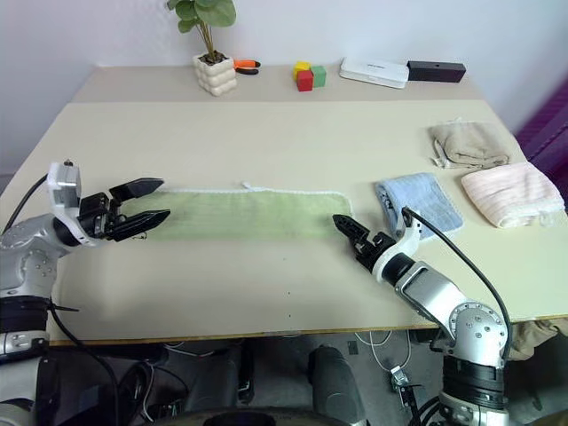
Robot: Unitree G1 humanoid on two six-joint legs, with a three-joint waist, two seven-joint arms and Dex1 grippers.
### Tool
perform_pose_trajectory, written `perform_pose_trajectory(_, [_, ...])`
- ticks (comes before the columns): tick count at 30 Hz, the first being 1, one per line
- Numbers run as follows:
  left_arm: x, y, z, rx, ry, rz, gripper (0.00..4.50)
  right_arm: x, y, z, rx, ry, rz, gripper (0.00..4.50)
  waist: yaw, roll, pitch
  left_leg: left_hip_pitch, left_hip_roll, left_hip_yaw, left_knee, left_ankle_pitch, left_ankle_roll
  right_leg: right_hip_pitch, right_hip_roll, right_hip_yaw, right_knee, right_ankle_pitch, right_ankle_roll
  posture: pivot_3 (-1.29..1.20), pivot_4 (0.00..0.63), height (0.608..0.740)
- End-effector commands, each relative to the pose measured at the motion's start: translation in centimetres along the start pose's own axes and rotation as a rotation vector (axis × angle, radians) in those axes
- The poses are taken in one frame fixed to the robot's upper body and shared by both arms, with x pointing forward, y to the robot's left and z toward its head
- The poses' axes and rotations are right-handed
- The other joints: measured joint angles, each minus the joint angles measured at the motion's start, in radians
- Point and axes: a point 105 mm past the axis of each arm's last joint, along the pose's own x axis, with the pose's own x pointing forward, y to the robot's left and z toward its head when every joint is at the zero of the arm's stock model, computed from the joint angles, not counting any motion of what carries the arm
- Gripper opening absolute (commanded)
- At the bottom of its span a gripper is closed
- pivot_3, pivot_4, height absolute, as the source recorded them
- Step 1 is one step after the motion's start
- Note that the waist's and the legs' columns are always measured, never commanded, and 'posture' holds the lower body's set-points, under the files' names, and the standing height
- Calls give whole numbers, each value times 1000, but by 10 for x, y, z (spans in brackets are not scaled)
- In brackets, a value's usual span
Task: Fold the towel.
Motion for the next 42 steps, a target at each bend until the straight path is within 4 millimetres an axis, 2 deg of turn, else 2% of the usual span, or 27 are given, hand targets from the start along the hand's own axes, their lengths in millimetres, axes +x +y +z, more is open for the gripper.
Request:
perform_pose_trajectory(1, [-4, 0, 13, 66, -22, 15, 4431, 8, -8, -2, 13, -10, -45, 4500, 0, 0, 0, 0, 0, 0, 0, 0, 0, 0, 0, 0, 0, 0, 0, 0, 150, 735])
perform_pose_trajectory(4, [-3, -1, 11, 69, -21, 18, 4431, 16, -11, -2, 19, -28, -64, 4500, -1, -1, -1, 0, 0, 0, 0, 0, 0, 0, 0, 0, 0, 0, 0, 0, 150, 735])
perform_pose_trajectory(7, [-2, -1, 11, 73, -21, 20, 4500, 23, -8, 1, 30, -42, -54, 3674, -1, -2, -1, 0, 0, 0, 0, 0, 0, 0, 0, 0, 0, 0, 0, 0, 150, 735])
perform_pose_trajectory(14, [-2, 0, 13, 82, -18, 28, 4500, 27, -8, 10, -9, -68, -60, 30, -1, -4, -3, 0, 0, 0, 0, 0, 0, 0, 0, 0, 0, 0, 0, 0, 150, 735])
perform_pose_trajectory(22, [-2, 2, 12, 86, -16, 39, 4500, 18, -3, 36, -316, -46, -77, 30, 7, -4, -3, 0, -1, 1, 0, 0, 0, 0, -2, 0, -1, 0, 0, 0, 150, 735])
perform_pose_trajectory(26, [-3, 4, 12, 92, -18, 44, 4500, 8, 9, 55, -422, -45, -41, 30, 3, -4, -2, -1, -1, 0, 0, 0, 0, 0, -1, 0, -1, 0, 0, 0, 150, 735])
perform_pose_trajectory(30, [-3, 5, 12, 94, -21, 48, 4500, -1, 13, 62, -532, -13, -38, 30, 3, -4, -2, -1, -1, 1, 0, 0, 0, 0, -1, 0, -1, 0, 0, 0, 150, 735])
perform_pose_trajectory(33, [-3, 5, 11, 93, -21, 49, 4500, -1, 26, 53, -633, 51, -1, 30, 4, -4, -2, -1, -1, 1, 0, 0, 1, -1, -1, 0, -1, 0, 0, 0, 150, 735])
perform_pose_trajectory(35, [-4, 6, 11, 94, -21, 51, 4500, 0, 43, 45, -696, 89, 71, 30, 4, -4, -2, -1, -1, 1, 0, 0, 1, -1, -1, 0, -1, 0, 0, 0, 150, 735])
perform_pose_trajectory(38, [-7, 7, 12, 101, -14, 58, 4500, 9, 71, 33, -813, 126, 152, 30, 0, -3, -2, -1, -1, 0, 0, 0, 1, -1, -1, 0, -1, 0, 0, 0, 150, 735])
perform_pose_trajectory(42, [-8, 8, 14, 108, -11, 60, 4500, 21, 93, 21, -858, 145, 222, 30, 5, -4, -2, -1, 0, 0, 0, 0, 1, -2, -1, 0, -1, 0, 0, 0, 150, 735])
